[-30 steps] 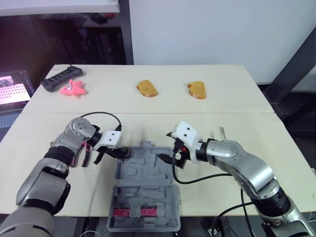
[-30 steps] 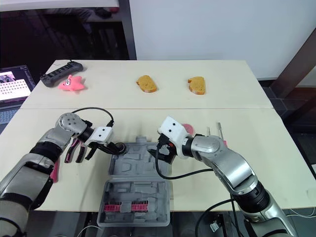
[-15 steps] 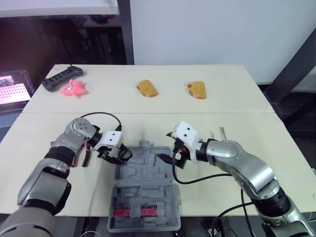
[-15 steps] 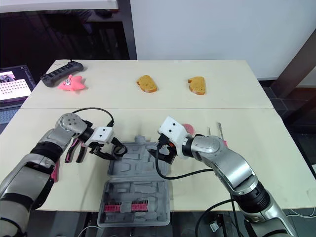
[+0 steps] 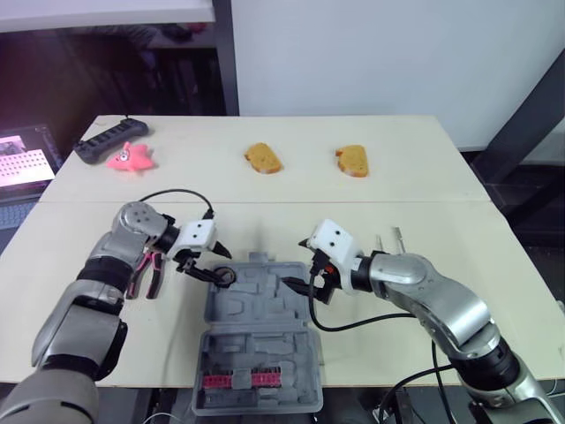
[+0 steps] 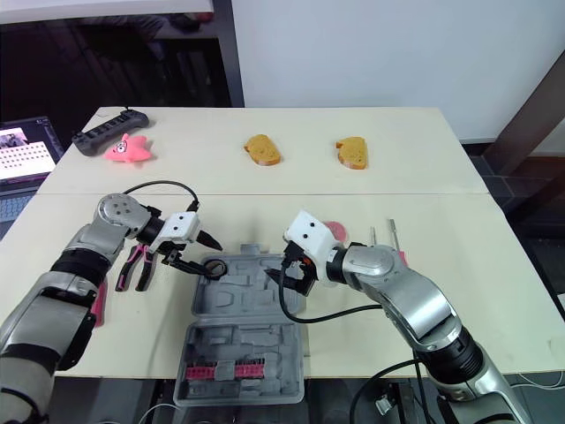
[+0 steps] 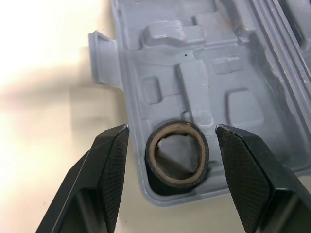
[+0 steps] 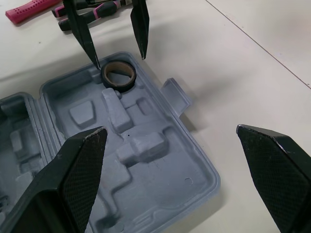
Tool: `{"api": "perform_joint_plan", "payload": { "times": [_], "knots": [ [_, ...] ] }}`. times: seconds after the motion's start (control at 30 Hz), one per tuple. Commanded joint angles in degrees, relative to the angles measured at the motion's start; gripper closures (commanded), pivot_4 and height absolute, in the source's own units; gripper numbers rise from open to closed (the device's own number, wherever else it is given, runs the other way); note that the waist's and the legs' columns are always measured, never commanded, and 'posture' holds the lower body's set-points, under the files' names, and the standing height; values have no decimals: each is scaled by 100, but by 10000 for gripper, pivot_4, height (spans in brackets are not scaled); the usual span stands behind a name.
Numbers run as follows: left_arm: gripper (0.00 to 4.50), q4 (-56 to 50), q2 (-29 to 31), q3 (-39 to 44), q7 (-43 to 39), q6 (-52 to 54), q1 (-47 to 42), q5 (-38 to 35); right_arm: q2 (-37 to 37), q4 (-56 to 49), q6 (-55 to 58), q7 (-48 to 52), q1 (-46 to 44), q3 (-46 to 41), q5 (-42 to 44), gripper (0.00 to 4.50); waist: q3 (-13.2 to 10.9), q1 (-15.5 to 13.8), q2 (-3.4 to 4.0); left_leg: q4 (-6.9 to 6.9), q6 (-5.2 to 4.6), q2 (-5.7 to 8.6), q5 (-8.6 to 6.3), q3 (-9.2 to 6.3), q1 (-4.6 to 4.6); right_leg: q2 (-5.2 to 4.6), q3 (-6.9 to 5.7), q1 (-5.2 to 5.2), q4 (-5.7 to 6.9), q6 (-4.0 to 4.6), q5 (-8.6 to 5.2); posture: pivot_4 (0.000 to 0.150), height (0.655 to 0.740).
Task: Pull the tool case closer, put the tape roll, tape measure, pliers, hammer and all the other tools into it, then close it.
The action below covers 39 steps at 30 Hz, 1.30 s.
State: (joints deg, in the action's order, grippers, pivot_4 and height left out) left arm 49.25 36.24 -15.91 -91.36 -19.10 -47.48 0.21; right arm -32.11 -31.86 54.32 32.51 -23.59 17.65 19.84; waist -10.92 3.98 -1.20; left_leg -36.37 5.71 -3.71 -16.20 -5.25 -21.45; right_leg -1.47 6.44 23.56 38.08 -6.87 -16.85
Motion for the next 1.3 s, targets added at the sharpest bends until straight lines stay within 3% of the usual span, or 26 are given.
{"api": "perform_joint_plan", "payload": {
  "times": [0.03,0.07,0.77,1.03,1.3],
  "knots": [
    [27924,-209,89,225,62,133,122,-166,40,-197,-104,-4,-39,-111,3,0,0,0,0,0,0,0,0,0,0,0,0,0,0,0,0,1500,7400],
    [33300,-252,98,263,117,163,190,-177,38,-195,-106,-5,-39,-108,-1,0,0,0,0,0,0,0,0,0,0,0,0,0,0,0,0,1500,7400],
    [33300,-1232,-211,849,1399,825,1647,-593,47,-206,-96,-38,17,-91,-20,0,0,-2,0,-1,0,0,0,-1,2,-1,-1,-1,0,0,0,1500,7400],
    [33300,-794,-273,759,1856,462,1759,-333,52,-185,-104,-36,3,-89,-33,0,2,-14,2,-4,0,0,0,-1,5,-2,-2,-6,0,0,0,1500,7400],
    [33300,-837,-248,868,1774,433,1683,-505,30,-154,-190,11,13,-159,-36,0,4,-23,5,-9,0,0,0,-1,8,-2,-2,-13,0,0,0,1500,7400]
  ]
}}
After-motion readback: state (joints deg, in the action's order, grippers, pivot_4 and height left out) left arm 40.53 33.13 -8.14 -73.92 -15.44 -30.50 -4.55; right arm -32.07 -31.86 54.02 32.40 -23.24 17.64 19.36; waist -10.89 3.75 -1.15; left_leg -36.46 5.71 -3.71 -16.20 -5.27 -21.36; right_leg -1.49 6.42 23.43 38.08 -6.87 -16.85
